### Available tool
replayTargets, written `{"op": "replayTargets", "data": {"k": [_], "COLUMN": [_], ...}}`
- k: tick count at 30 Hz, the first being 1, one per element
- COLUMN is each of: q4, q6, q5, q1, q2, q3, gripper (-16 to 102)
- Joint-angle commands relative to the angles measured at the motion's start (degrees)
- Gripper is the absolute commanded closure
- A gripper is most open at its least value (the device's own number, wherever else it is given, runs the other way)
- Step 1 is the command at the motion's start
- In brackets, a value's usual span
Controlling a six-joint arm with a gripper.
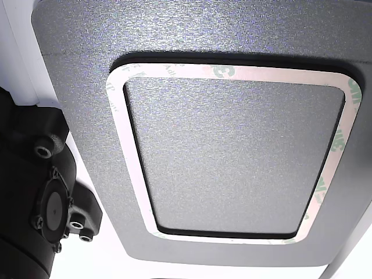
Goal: Grab top frame and put it into gray box.
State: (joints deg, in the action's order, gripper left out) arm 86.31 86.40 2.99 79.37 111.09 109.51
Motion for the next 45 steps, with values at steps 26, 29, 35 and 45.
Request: {"op": "replayTargets", "data": {"k": [26,29,35,45], "q4": [-6.5,-6.5,-6.6,-9.8], "q6": [-6.0,-5.5,-5.9,-5.7], "q5": [-3.3,-4.6,-6.1,-6.1], "q1": [12.8,12.9,13.4,14.2], "q2": [-17.1,-17.3,-18.0,-18.7], "q3": [-3.6,-3.6,-3.8,-1.8], "gripper": [-14,-13,-12,-3]}}
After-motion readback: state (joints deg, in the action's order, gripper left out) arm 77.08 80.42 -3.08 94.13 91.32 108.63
